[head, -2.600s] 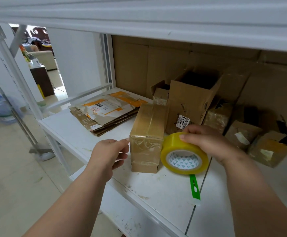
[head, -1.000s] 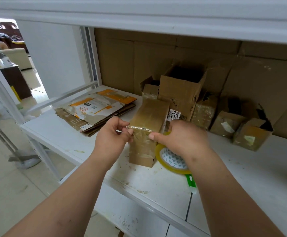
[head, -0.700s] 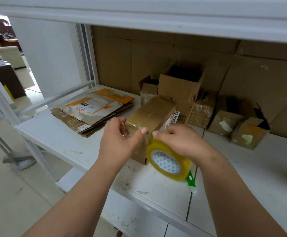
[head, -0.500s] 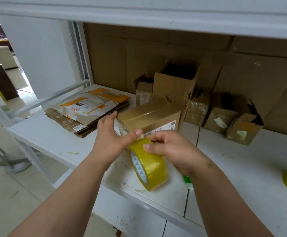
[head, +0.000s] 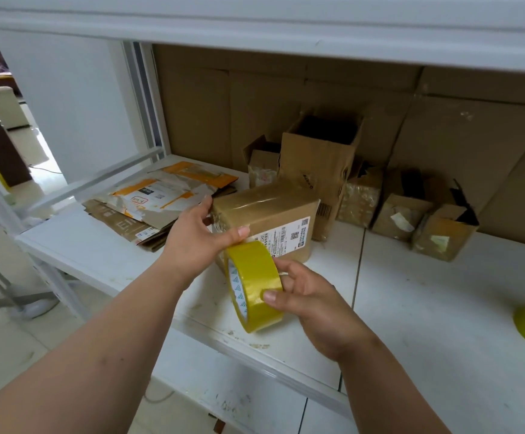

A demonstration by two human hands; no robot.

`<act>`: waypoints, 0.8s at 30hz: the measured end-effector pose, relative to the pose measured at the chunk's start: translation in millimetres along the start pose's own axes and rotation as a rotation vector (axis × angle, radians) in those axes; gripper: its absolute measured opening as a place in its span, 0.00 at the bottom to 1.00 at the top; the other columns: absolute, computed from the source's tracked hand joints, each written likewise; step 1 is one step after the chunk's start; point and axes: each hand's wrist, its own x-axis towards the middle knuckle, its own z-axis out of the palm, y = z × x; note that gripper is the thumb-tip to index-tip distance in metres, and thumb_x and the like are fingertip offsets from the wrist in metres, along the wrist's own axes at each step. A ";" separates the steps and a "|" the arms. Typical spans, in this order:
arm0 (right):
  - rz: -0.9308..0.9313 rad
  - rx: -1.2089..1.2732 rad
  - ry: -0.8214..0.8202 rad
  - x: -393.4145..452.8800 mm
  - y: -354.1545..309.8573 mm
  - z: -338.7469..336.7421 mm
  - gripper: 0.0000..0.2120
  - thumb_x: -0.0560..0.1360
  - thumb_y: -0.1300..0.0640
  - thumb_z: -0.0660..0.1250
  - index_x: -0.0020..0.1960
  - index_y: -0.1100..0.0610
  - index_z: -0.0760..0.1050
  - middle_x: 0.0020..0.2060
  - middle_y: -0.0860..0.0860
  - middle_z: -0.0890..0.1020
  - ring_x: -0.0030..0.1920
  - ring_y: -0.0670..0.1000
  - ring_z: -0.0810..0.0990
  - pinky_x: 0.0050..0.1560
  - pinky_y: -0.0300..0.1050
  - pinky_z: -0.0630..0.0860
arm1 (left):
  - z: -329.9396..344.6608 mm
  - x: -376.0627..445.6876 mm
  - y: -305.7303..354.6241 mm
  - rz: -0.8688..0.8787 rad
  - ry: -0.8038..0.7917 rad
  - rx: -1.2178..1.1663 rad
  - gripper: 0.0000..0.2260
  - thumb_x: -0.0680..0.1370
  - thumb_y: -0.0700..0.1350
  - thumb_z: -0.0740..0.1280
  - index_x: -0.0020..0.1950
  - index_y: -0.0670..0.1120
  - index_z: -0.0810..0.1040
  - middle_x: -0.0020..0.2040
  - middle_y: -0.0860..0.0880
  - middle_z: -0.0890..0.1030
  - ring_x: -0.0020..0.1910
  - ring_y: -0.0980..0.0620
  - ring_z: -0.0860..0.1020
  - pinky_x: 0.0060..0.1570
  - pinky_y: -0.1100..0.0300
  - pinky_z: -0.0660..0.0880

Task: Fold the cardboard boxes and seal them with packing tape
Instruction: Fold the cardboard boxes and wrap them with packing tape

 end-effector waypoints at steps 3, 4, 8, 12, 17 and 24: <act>0.021 -0.138 0.016 -3.9 9.1 5.8 0.15 0.79 0.66 0.64 0.65 0.57 0.75 0.57 0.53 0.84 0.59 0.53 0.82 0.60 0.46 0.77 | -3.4 3.6 0.8 -0.023 -0.018 0.001 0.52 0.63 0.63 0.78 0.80 0.45 0.60 0.72 0.48 0.73 0.70 0.52 0.71 0.70 0.51 0.68; 0.038 -0.168 0.042 -5.8 12.5 6.6 0.13 0.80 0.64 0.64 0.63 0.55 0.76 0.56 0.50 0.85 0.58 0.51 0.82 0.59 0.44 0.77 | -4.4 4.5 1.4 -0.032 -0.027 -0.006 0.53 0.62 0.64 0.78 0.80 0.45 0.59 0.72 0.48 0.72 0.70 0.51 0.71 0.71 0.49 0.68; 0.047 -0.172 0.102 -10.1 21.9 10.0 0.09 0.81 0.60 0.64 0.60 0.53 0.76 0.52 0.46 0.85 0.54 0.46 0.83 0.52 0.37 0.77 | -1.9 4.2 0.1 -0.048 -0.035 -0.017 0.51 0.65 0.61 0.78 0.81 0.50 0.54 0.76 0.48 0.68 0.74 0.51 0.67 0.71 0.52 0.66; 0.032 -0.126 0.119 -11.6 22.4 13.0 0.10 0.81 0.60 0.64 0.61 0.55 0.77 0.53 0.48 0.85 0.55 0.48 0.83 0.55 0.39 0.78 | 0.8 -4.2 2.9 -0.086 -0.018 -0.195 0.47 0.63 0.63 0.74 0.77 0.50 0.59 0.74 0.48 0.70 0.72 0.54 0.68 0.67 0.56 0.67; 0.034 -0.095 0.127 -10.5 18.9 13.1 0.10 0.80 0.60 0.66 0.60 0.55 0.78 0.51 0.48 0.86 0.51 0.45 0.84 0.50 0.35 0.77 | 0.6 -25.4 -5.9 -0.166 -0.047 -0.233 0.37 0.70 0.63 0.74 0.76 0.62 0.63 0.72 0.55 0.67 0.70 0.56 0.66 0.63 0.53 0.67; 0.035 -0.189 0.101 -10.0 18.4 5.3 0.09 0.79 0.54 0.67 0.58 0.52 0.80 0.51 0.47 0.86 0.54 0.48 0.84 0.58 0.43 0.78 | 16.7 -57.0 -11.4 -0.351 0.029 -0.285 0.15 0.73 0.50 0.76 0.54 0.48 0.75 0.47 0.48 0.79 0.49 0.47 0.79 0.54 0.47 0.77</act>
